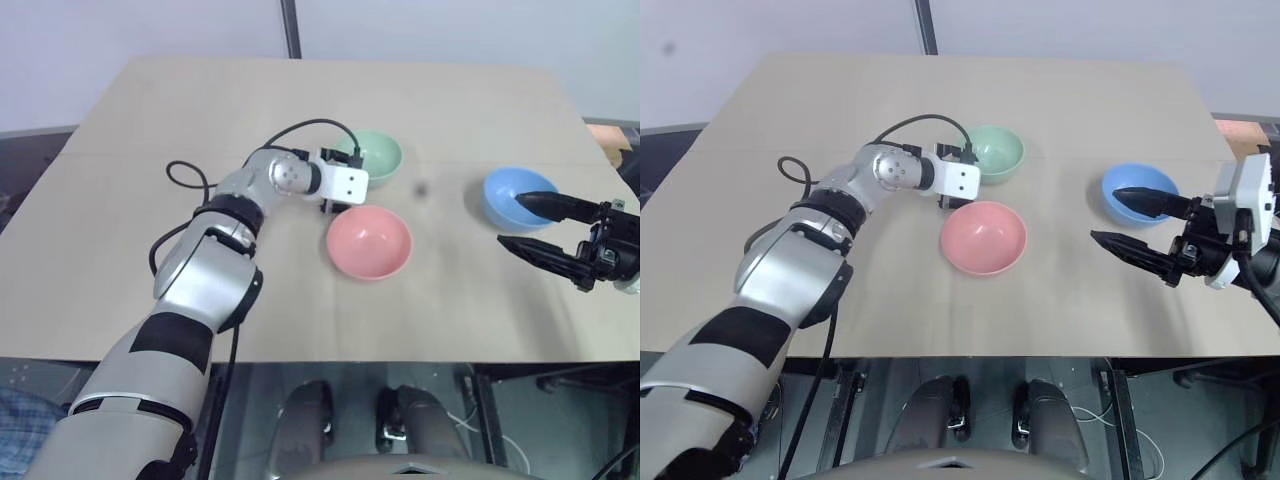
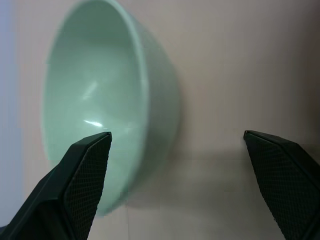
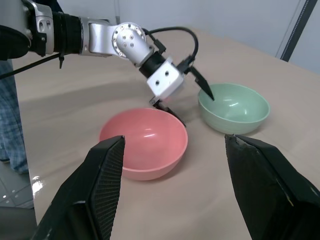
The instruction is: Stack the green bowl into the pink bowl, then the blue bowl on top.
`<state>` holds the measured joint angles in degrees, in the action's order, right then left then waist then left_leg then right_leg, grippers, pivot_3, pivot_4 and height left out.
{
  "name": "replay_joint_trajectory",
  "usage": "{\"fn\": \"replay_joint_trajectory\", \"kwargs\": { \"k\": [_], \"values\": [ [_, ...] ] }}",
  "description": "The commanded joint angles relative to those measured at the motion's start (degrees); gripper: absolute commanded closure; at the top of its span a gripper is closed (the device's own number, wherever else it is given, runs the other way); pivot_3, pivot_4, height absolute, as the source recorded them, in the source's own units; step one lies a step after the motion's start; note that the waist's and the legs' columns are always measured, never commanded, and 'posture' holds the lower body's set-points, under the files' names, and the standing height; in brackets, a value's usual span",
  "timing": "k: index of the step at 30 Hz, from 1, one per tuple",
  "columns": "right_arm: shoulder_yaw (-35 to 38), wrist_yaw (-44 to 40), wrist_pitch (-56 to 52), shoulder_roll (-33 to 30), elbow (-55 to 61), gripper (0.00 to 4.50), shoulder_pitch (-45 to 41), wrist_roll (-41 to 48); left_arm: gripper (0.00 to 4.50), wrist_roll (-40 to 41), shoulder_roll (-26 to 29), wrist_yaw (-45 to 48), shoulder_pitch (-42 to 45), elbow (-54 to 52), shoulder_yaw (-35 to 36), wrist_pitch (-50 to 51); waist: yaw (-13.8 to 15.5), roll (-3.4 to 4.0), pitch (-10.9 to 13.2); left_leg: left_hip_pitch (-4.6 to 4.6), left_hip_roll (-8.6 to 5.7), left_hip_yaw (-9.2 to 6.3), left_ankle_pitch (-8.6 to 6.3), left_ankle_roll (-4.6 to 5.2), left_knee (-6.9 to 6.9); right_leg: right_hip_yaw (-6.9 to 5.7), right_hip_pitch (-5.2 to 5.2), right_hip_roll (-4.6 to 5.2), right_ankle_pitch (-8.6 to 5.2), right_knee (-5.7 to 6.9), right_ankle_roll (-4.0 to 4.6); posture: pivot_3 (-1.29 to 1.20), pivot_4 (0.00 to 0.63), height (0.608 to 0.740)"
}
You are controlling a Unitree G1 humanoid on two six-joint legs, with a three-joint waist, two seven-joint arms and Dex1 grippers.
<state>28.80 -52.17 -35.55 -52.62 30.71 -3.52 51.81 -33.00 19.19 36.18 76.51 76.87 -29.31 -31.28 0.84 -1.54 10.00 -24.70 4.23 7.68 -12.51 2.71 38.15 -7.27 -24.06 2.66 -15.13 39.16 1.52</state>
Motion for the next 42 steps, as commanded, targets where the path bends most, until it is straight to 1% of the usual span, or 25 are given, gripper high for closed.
{"fn": "replay_joint_trajectory", "kwargs": {
  "k": [1, 2, 3, 4, 6, 8, 10, 11, 15, 19, 22, 26, 28, 30, 32, 33, 34, 35, 37, 39, 42],
  "values": [
    [2.42, 0.33, 0.85, -0.43, 1.53, 0.98, -0.31, 0.67, 0.02, -0.42, -0.73, -2.25, 2.00, 0.48, 0.65, 1.59, 0.00, 0.00, 0.00, 0.00, 0.00, 0.00, 0.00, 0.00, 0.02, 0.00, 0.00, 0.01, 0.00, 0.02, 0.00, 0.00, 0.150, 0.740],
    [2.36, 0.38, 0.89, -0.41, 1.53, 0.98, -0.33, 0.63, 0.53, -0.74, -0.82, -2.73, 2.04, 0.56, 0.51, 1.60, 0.00, 0.00, 0.00, 0.00, 0.00, 0.00, 0.00, 0.00, 0.03, 0.00, 0.00, 0.01, 0.00, 0.03, 0.00, 0.00, 0.150, 0.740],
    [2.33, 0.38, 0.93, -0.38, 1.49, 0.98, -0.31, 0.58, 0.76, -0.92, -0.90, -2.90, 2.04, 0.63, 0.52, 1.71, -0.01, 0.00, 0.00, 0.00, 0.00, 0.00, 0.00, 0.01, 0.04, 0.00, 0.00, 0.02, 0.00, 0.03, 0.00, 0.00, 0.150, 0.740],
    [2.29, 0.41, 0.96, -0.35, 1.48, 0.98, -0.31, 0.53, 1.16, -1.00, -0.93, -2.88, 2.00, 0.69, 0.59, 1.78, -0.01, 0.00, 0.00, -0.01, 0.00, 0.00, 0.00, 0.00, 0.04, 0.00, 0.00, 0.02, 0.00, 0.04, 0.00, 0.00, 0.150, 0.740],
    [2.41, 0.45, 1.11, -0.19, 1.38, 0.98, -0.18, 0.42, 2.22, -1.10, -0.89, -3.02, 1.93, 0.75, 0.71, 1.90, -0.03, 0.00, 0.00, 0.00, 0.00, 0.00, 0.00, 0.00, 0.04, 0.00, 0.00, 0.02, 0.00, 0.04, 0.00, 0.00, 0.150, 0.740],
    [2.31, 0.48, 1.30, -0.02, 1.33, 0.98, -0.09, 0.24, 3.14, -1.28, -0.74, -3.09, 1.89, 0.73, 0.69, 1.77, -0.02, 0.00, 0.00, 0.00, 0.00, 0.00, 0.00, 0.00, 0.04, 0.00, 0.00, 0.01, 0.00, 0.05, 0.00, 0.00, 0.150, 0.740],
    [2.05, 0.53, 1.47, 0.19, 1.29, 0.98, -0.09, 0.12, 4.28, -1.36, -0.55, -3.08, 1.89, 0.69, 0.79, 1.60, -0.02, 0.00, 0.00, 0.00, 0.00, 0.00, 0.00, 0.00, 0.05, 0.00, 0.00, 0.01, 0.00, 0.05, 0.00, 0.00, 0.150, 0.740],
    [1.84, 0.42, 1.56, 0.24, 1.24, 0.98, -0.11, 0.04, 4.48, -1.55, -0.32, -3.54, 2.00, 0.64, 0.74, 1.41, -0.02, 0.00, 0.00, 0.00, 0.00, 0.00, 0.00, 0.00, 0.05, 0.00, 0.00, 0.01, 0.00, 0.06, 0.00, 0.00, 0.150, 0.740],
    [1.31, 0.31, 1.73, 0.26, 0.89, 0.98, -0.43, -0.07, 4.48, -3.48, 0.71, -6.89, 3.02, 0.31, -0.37, 0.11, -0.01, 0.00, 0.00, -0.01, 0.00, 0.00, 0.00, 0.00, 0.05, 0.00, 0.00, 0.02, 0.00, 0.06, 0.00, 0.00, 0.150, 0.740],
    [0.92, 0.16, 1.99, 0.30, 0.81, 0.98, -0.43, -0.21, 4.48, -1.59, 1.29, -5.79, 5.16, -0.42, 1.78, -2.18, -0.01, -0.02, 0.01, -0.02, 0.00, 0.00, 0.00, 0.00, 0.06, -0.01, -0.01, 0.02, 0.00, 0.07, 0.00, 0.00, 0.150, 0.740],
    [0.93, 0.35, 1.97, 0.41, 0.90, 0.98, -0.39, -0.16, 4.48, 3.22, 1.93, 1.07, 7.43, -2.51, 5.02, -8.71, 0.01, -0.02, 0.02, -0.02, 0.00, 0.00, 0.00, 0.00, 0.07, -0.01, -0.01, 0.03, 0.00, 0.07, 0.00, 0.00, 0.150, 0.740],
    [0.66, 0.55, 2.12, 0.92, 1.15, 0.98, 0.00, -0.44, 4.48, 4.35, 4.00, 7.72, 7.95, -5.43, 4.77, -16.97, 0.00, -0.01, 0.01, -0.02, -0.01, 0.01, 0.00, -0.01, 0.07, -0.03, 0.00, 0.05, 0.00, 0.07, 0.01, 0.00, 0.150, 0.740],
    [0.25, 0.78, 2.21, 1.22, 1.21, 0.98, -0.13, -0.65, 4.48, 7.45, 4.51, 14.29, 7.09, -7.32, 5.62, -19.76, -0.07, 0.00, 0.00, 0.01, -0.01, 0.02, 0.01, -0.01, 0.07, -0.02, 0.00, 0.05, 0.00, 0.09, 0.01, 0.00, 0.150, 0.740],
    [-0.13, 0.91, 2.28, 1.39, 1.12, 0.98, -0.46, -0.74, 4.48, 13.20, 4.78, 24.22, 5.20, -10.77, 6.74, -20.76, -0.11, 0.00, 0.01, 0.04, 0.00, 0.05, 0.01, -0.01, 0.08, 0.00, -0.01, 0.04, 0.00, 0.17, 0.01, 0.00, 0.150, 0.740],
    [-0.41, 0.79, 2.42, 1.43, 0.92, 0.98, -0.63, -0.91, 4.48, 19.73, 6.09, 35.66, 1.82, -17.65, 6.52, -18.71, -0.15, 0.03, 0.00, 0.06, 0.00, 0.04, 0.01, -0.02, 0.13, 0.00, 0.00, 0.04, -0.01, 0.25, 0.02, 0.00, 0.150, 0.740],
    [-0.54, 0.69, 2.54, 1.44, 0.74, 0.98, -0.68, -1.02, 4.48, 23.50, 7.73, 42.69, -0.90, -23.60, 5.73, -14.99, -0.31, 0.04, 0.00, 0.08, 0.00, 0.05, 0.01, -0.02, 0.13, 0.02, 0.00, 0.04, -0.01, 0.27, 0.02, 0.00, 0.150, 0.740],
    [-0.69, 0.60, 2.64, 1.44, 0.55, 0.98, -0.78, -1.12, 4.48, 26.41, 9.28, 47.68, -3.40, -29.38, 5.17, -11.42, -0.40, 0.04, 0.00, 0.09, 0.02, 0.06, 0.01, -0.02, 0.15, 0.04, 0.00, 0.04, -0.01, 0.30, 0.03, 0.00, 0.150, 0.740],
    [-0.78, 0.54, 2.71, 1.44, 0.43, 0.98, -0.83, -1.16, 4.48, 28.39, 10.49, 50.76, -5.38, -34.17, 4.90, -8.49, -0.53, 0.05, 0.00, 0.10, 0.03, 0.07, 0.02, -0.03, 0.17, 0.06, -0.01, 0.03, -0.01, 0.36, 0.03, 0.00, 0.150, 0.740],
    [-1.30, 0.48, 2.90, 1.56, 0.12, 0.98, -1.13, -1.36, 4.48, 31.38, 12.86, 54.68, -9.06, -43.49, 4.57, -2.61, -0.72, 0.05, 0.01, 0.12, 0.03, 0.07, 0.02, -0.03, 0.21, 0.09, -0.02, 0.02, -0.01, 0.47, 0.03, 0.00, 0.150, 0.740],
    [-1.96, 0.40, 3.22, 1.74, -0.24, 0.98, -1.40, -1.72, 4.48, 34.05, 15.74, 56.19, -11.65, -51.35, 3.17, 3.15, -0.64, 0.05, 0.01, 0.10, 0.03, 0.05, 0.02, -0.03, 0.30, 0.08, -0.03, 0.03, -0.02, 0.57, 0.03, 0.00, 0.150, 0.740],
    [-2.50, 0.17, 3.58, 1.82, -0.53, 0.98, -1.53, -1.89, 4.48, 36.26, 18.31, 56.32, -13.39, -58.07, 2.10, 8.47, -0.22, 0.06, 0.00, 0.12, 0.02, 0.02, 0.01, -0.02, 0.40, 0.08, 0.01, 0.04, -0.02, 0.62, 0.03, 0.00, 0.150, 0.740]
  ]
}}
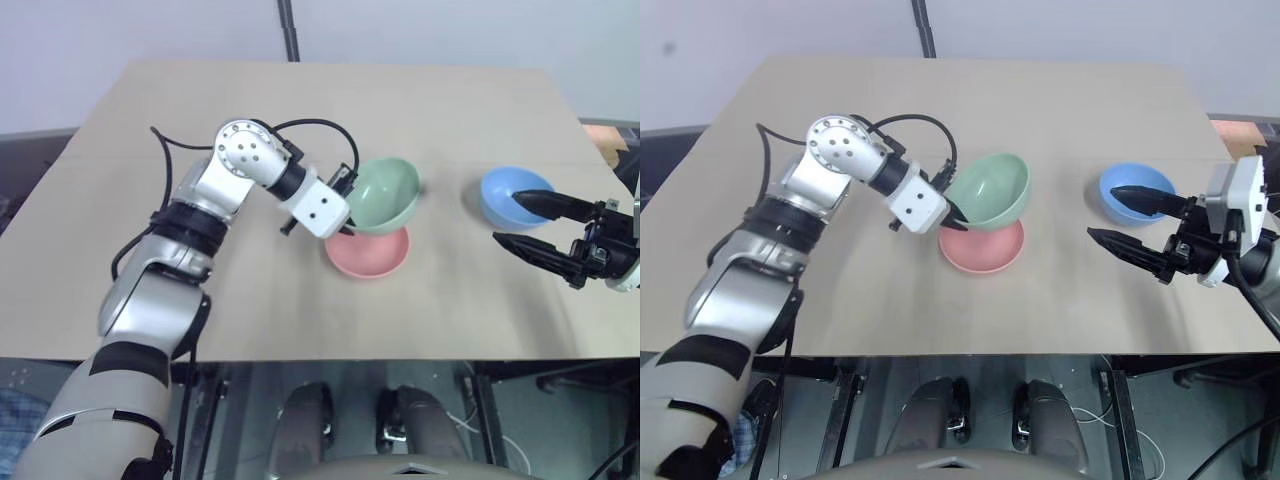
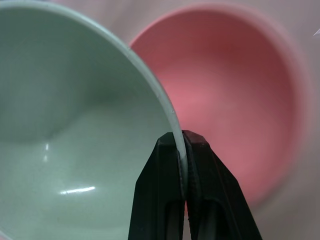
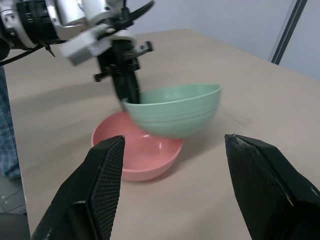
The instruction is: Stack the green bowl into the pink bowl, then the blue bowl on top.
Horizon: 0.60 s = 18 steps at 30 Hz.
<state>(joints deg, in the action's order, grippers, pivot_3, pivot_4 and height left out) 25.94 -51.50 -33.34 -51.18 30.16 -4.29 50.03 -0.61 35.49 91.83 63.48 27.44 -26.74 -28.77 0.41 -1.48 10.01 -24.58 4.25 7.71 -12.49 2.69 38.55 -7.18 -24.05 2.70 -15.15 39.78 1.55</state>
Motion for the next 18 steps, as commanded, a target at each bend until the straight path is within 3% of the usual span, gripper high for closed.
{"fn": "replay_joint_trajectory", "kwargs": {
  "k": [1, 7, 13, 14, 15, 18],
  "values": [
    [0.22, -0.58, 1.49, 0.39, -0.10, 0.98, -0.80, -0.21, 4.48, 4.26, 2.29, 0.67, -0.60, -9.85, -0.44, 6.67, 0.43, 0.01, -0.01, 0.02, -0.01, 0.00, -0.01, 0.01, 0.03, 0.00, 0.03, 0.01, 0.00, 0.01, 0.00, 0.00, 0.150, 0.740],
    [-0.05, -0.73, 1.81, 0.61, -0.45, 0.98, -1.06, -0.70, 4.48, 4.91, 3.60, 0.67, -1.27, -13.06, -0.88, 9.50, 0.43, 0.01, -0.01, 0.02, -0.02, -0.07, -0.02, 0.05, 0.13, -0.04, 0.09, -0.02, 0.01, 0.03, -0.01, 0.00, 0.150, 0.740],
    [0.48, -0.27, 1.85, 1.05, -0.08, 0.98, -0.37, -0.60, 4.48, 3.81, 2.46, 0.67, -0.33, -9.76, -0.07, 7.15, 0.43, 0.02, -0.01, 0.02, 0.01, -0.07, -0.01, 0.03, 0.13, -0.05, 0.08, -0.06, 0.00, 0.04, 0.00, 0.00, 0.150, 0.740],
    [0.52, -0.23, 1.86, 1.08, 0.00, 0.98, -0.28, -0.59, 3.81, 3.78, 2.27, 0.67, -0.24, -9.45, -0.03, 7.00, 0.43, 0.02, -0.01, 0.01, 0.00, -0.07, -0.01, 0.03, 0.13, -0.04, 0.08, -0.06, 0.00, 0.04, -0.01, 0.00, 0.150, 0.740],
    [0.53, -0.17, 1.88, 1.10, 0.06, 0.98, -0.23, -0.58, 3.53, 3.49, 1.94, 0.67, -0.10, -8.99, 0.16, 6.82, 0.43, 0.02, -0.01, 0.00, -0.01, -0.07, -0.02, 0.04, 0.13, -0.05, 0.08, -0.06, 0.00, 0.03, -0.01, 0.00, 0.150, 0.740],
    [0.66, -0.13, 2.04, 1.07, -0.06, 0.98, -0.06, -0.58, 2.13, 2.84, 0.88, 0.54, 0.25, -7.96, 0.58, 6.90, 0.45, 0.02, -0.01, 0.00, -0.01, -0.08, -0.02, 0.04, 0.13, -0.05, 0.08, -0.05, 0.00, 0.03, -0.01, 0.00, 0.150, 0.740]
  ]
}}
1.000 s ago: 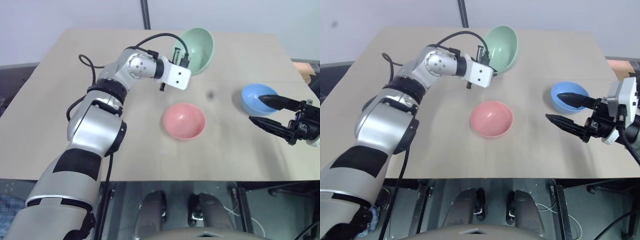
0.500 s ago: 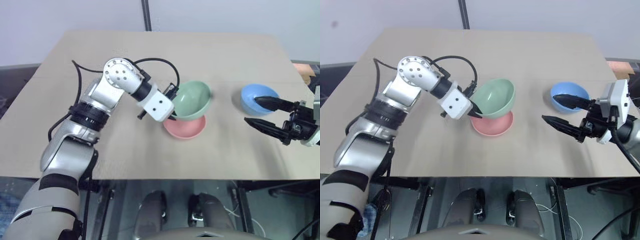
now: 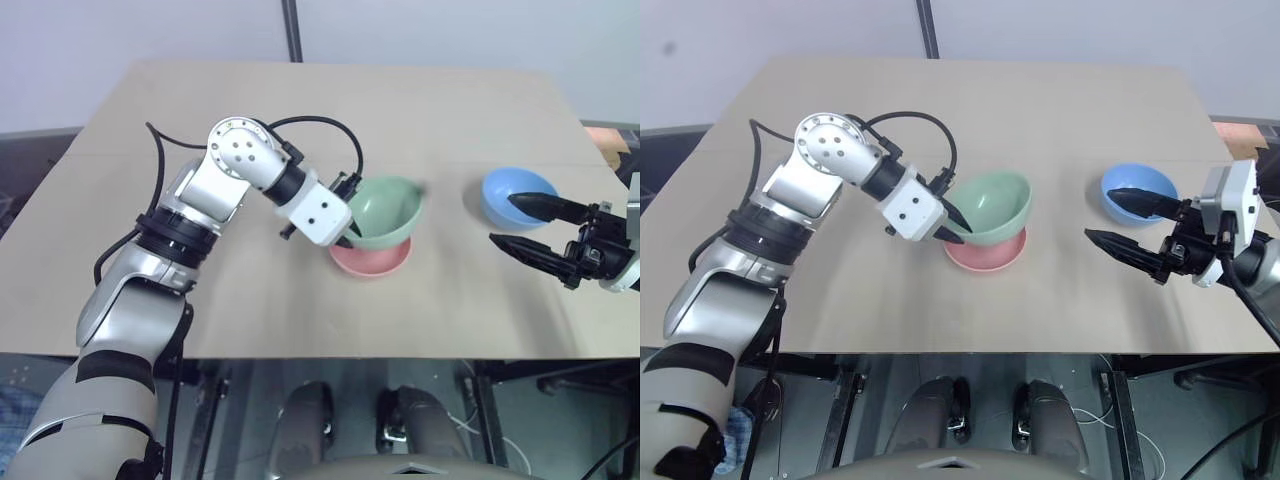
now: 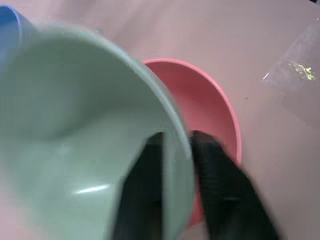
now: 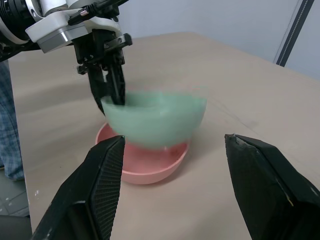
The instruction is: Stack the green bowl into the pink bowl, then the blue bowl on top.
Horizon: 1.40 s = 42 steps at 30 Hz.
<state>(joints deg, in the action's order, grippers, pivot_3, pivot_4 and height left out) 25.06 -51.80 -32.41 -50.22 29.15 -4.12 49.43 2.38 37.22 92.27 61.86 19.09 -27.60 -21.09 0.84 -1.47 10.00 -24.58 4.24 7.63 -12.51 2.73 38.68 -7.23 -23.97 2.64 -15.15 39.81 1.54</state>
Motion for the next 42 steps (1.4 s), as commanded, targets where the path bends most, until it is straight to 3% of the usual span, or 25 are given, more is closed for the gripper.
{"fn": "replay_joint_trajectory", "kwargs": {
  "k": [1, 8, 14, 24, 31, 42],
  "values": [
    [1.47, 0.15, 1.18, 0.08, 0.83, 0.98, -0.24, -0.06, 1.73, -0.60, -1.29, -0.38, 2.13, 1.08, 1.56, -1.28, 0.04, 0.00, 0.00, 0.00, 0.00, 0.00, 0.00, 0.00, 0.00, 0.00, 0.00, 0.00, 0.00, 0.00, 0.00, 0.00, 0.150, 0.740],
    [0.97, -0.18, 1.41, -0.03, 0.41, 0.98, -0.42, -0.44, 1.73, -0.23, -3.75, -4.05, 3.62, 4.57, 4.78, -0.45, 0.02, 0.00, 0.00, 0.00, 0.00, -0.01, 0.00, 0.00, 0.00, -0.01, 0.00, 0.02, 0.00, 0.00, 0.00, 0.00, 0.150, 0.740],
    [0.40, -0.56, 1.49, -0.11, -0.37, 0.98, -0.86, -1.14, 1.73, 4.31, -3.17, -6.27, 1.93, 3.17, 10.56, 13.83, -0.08, 0.00, 0.00, -0.01, 0.01, -0.01, -0.01, 0.02, 0.00, 0.00, -0.01, 0.01, 0.00, 0.00, 0.00, 0.00, 0.150, 0.740],
    [-2.90, -1.58, 1.55, -0.05, -3.75, 0.98, -3.19, -3.24, 1.73, 15.77, 6.39, -9.40, -12.59, -14.55, 21.71, 40.52, -0.18, 0.02, 0.00, 0.03, 0.06, 0.01, 0.01, -0.02, -0.03, 0.04, -0.02, 0.03, 0.00, 0.00, 0.00, 0.00, 0.150, 0.740],
    [-8.88, 1.84, 1.55, -0.48, -9.80, 0.98, -9.18, -10.87, 1.73, 22.81, 14.02, -14.97, -20.56, -22.30, 32.09, 54.34, -0.05, 0.02, 0.01, 0.05, 0.06, 0.01, 0.00, -0.01, -0.04, 0.03, 0.00, 0.08, 0.00, 0.01, 0.00, 0.00, 0.150, 0.740],
    [-21.30, 1.92, 6.49, -1.21, -25.56, 0.98, -19.67, -28.80, 1.73, 27.31, 22.72, -14.18, -26.19, -21.78, 39.34, 56.30, -0.09, 0.07, 0.03, 0.04, 0.05, 0.07, 0.01, -0.02, -0.15, 0.03, -0.09, 0.12, -0.01, -0.01, 0.02, 0.00, 0.150, 0.740]
  ]
}}
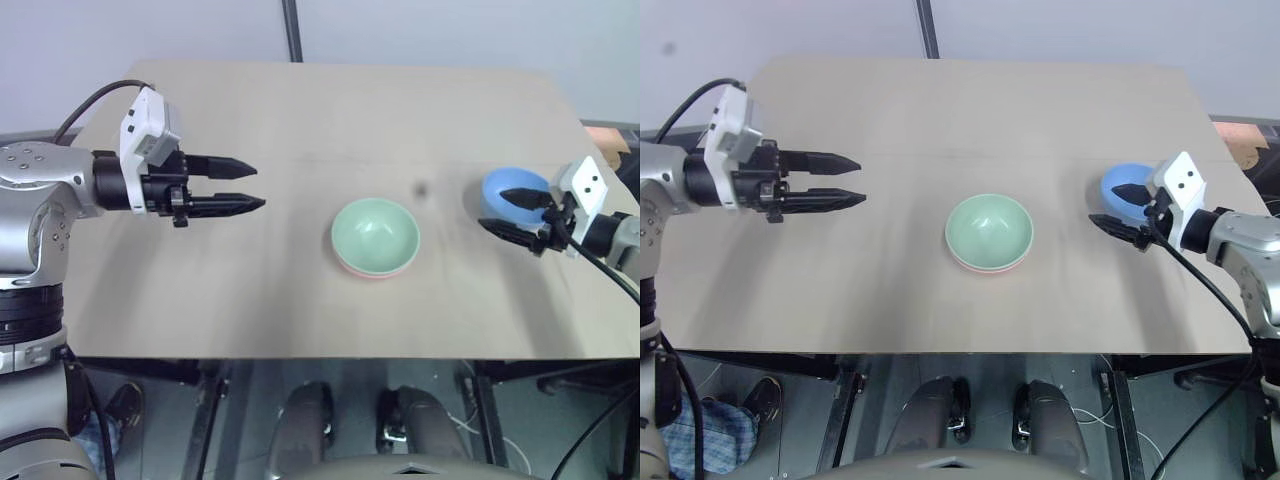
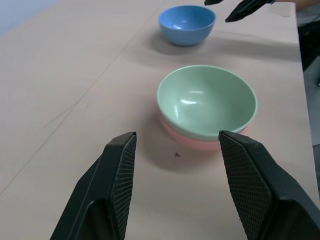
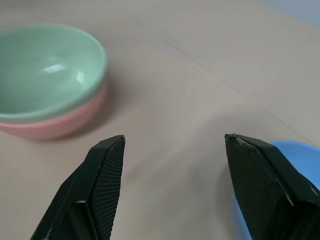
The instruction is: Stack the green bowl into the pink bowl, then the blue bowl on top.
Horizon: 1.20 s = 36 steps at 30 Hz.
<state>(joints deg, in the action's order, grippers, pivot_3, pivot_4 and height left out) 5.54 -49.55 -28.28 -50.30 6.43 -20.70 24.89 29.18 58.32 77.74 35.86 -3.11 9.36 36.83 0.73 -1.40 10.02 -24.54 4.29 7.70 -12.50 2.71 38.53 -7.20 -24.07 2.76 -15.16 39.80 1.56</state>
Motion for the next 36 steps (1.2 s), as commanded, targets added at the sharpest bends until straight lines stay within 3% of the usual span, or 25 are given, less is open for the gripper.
{"fn": "replay_joint_trajectory", "kwargs": {
  "k": [1, 9, 12, 17, 18, 24, 36],
  "values": [
    [-2.97, -0.44, 2.58, -1.26, -4.70, 0.98, -4.58, -5.86, 1.73, 0.58, 1.93, 0.47, -0.40, 1.01, 2.55, -1.94, 0.01, 0.00, 0.00, -0.02, 0.00, 0.00, 0.00, 0.00, 0.00, 0.00, -0.01, 0.01, 0.00, 0.00, 0.00, 0.00, 0.150, 0.740],
    [-15.51, -2.88, -2.16, -1.49, -18.41, 0.98, -14.74, -18.81, 1.73, 1.09, 2.87, 1.75, -1.04, 3.52, 2.66, -3.92, -0.26, 0.02, 0.01, -0.12, 0.00, 0.14, 0.01, -0.02, -0.08, 0.11, -0.23, 0.00, 0.00, 0.03, 0.01, 0.00, 0.150, 0.740],
    [-17.25, -5.25, -3.04, -1.04, -20.41, 1.91, -16.55, -20.02, 1.68, 0.99, 2.80, 1.74, -1.27, 3.85, 2.82, -4.50, -0.19, 0.03, 0.02, -0.19, -0.01, 0.17, 0.01, -0.02, -0.10, 0.11, -0.29, 0.02, 0.00, 0.01, 0.01, 0.00, 0.150, 0.740],
    [-18.22, -7.37, -1.79, -0.40, -21.76, 4.19, -17.94, -21.69, 1.68, 1.58, 2.96, 1.85, -1.83, 4.08, 3.59, -4.48, -0.64, 0.02, 0.01, -0.19, 0.00, 0.29, 0.02, -0.03, -0.11, 0.24, -0.37, 0.01, 0.00, 0.06, 0.01, 0.00, 0.150, 0.740],
    [-18.31, -7.58, -1.52, -0.20, -22.02, 4.47, -18.13, -21.98, 1.68, 1.56, 2.96, 1.91, -1.96, 4.10, 3.60, -4.59, -0.80, -0.01, -0.01, -0.16, 0.01, 0.29, 0.02, -0.03, -0.11, 0.24, -0.36, 0.00, 0.00, 0.07, 0.01, 0.00, 0.150, 0.740],
    [-17.70, -9.15, 0.16, 0.41, -20.16, 4.47, -18.78, -22.53, 1.68, 1.08, 2.88, 2.34, -2.27, 4.61, 3.17, -5.51, -1.23, 0.00, 0.00, -0.17, 0.00, 0.30, 0.02, -0.03, -0.11, 0.24, -0.36, 0.03, 0.00, 0.06, 0.00, 0.00, 0.150, 0.740],
    [-16.64, -19.26, -9.07, 1.62, 14.75, 4.47, -21.04, -7.74, 1.68, 0.02, 2.10, 3.81, 0.11, 7.36, 0.30, -7.54, -1.33, 0.09, 0.06, -0.24, 0.04, 0.37, 0.03, -0.06, -0.18, 0.31, -0.52, -0.01, 0.00, 0.09, 0.00, 0.00, 0.150, 0.740]
  ]
}}
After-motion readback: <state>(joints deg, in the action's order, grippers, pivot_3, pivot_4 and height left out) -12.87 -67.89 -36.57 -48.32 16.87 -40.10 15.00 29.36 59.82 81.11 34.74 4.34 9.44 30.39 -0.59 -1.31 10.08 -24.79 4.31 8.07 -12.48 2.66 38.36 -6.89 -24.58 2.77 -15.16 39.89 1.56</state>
